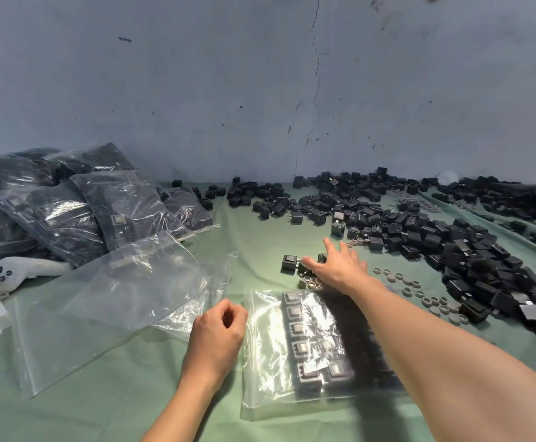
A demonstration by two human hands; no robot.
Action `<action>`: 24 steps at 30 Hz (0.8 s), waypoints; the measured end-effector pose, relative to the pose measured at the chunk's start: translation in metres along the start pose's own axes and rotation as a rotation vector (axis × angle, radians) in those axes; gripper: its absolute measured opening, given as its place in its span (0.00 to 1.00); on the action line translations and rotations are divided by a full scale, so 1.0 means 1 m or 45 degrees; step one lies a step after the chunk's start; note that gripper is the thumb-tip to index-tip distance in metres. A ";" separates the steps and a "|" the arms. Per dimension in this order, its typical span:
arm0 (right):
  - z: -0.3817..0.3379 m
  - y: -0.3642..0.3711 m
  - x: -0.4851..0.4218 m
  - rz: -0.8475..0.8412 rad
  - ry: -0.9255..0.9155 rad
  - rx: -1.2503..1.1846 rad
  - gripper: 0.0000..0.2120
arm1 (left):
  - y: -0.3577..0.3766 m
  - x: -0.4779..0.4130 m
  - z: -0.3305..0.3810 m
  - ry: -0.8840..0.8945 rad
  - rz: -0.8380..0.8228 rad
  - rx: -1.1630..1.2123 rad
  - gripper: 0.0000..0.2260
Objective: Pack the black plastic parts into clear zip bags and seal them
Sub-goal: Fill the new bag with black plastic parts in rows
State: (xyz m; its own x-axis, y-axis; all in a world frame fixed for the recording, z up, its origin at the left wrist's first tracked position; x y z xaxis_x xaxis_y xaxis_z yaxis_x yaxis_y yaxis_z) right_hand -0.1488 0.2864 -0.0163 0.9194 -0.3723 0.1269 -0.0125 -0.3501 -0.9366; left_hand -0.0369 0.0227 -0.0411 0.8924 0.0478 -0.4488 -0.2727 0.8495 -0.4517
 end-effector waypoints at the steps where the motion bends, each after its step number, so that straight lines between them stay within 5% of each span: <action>1: -0.001 0.003 -0.005 -0.026 -0.030 0.036 0.43 | 0.000 0.000 0.000 0.007 -0.010 0.009 0.13; 9: -0.008 0.013 -0.022 0.081 -0.161 0.232 0.27 | 0.000 -0.001 0.001 0.061 -0.035 0.031 0.12; 20: -0.013 0.002 -0.042 0.176 -0.104 0.351 0.26 | 0.004 -0.002 -0.006 0.012 -0.067 0.029 0.13; 24: 0.002 -0.014 -0.048 0.145 -0.017 0.015 0.23 | 0.002 -0.006 -0.005 -0.118 0.016 0.128 0.15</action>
State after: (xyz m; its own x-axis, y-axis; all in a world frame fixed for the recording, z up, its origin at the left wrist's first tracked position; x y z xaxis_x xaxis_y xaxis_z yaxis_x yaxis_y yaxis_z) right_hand -0.1916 0.3113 -0.0098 0.9175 -0.3974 0.0153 -0.1123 -0.2959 -0.9486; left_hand -0.0449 0.0214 -0.0435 0.9199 0.1032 -0.3785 -0.2506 0.8968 -0.3646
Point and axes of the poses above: each hand's wrist, its own x-axis away from the middle knuckle, its own y-axis out of the palm, z = x × y, the point moved 5 cm from there along -x, towards the middle knuckle, and after that the axes turned 12 degrees about y, right-handed, at the moved point
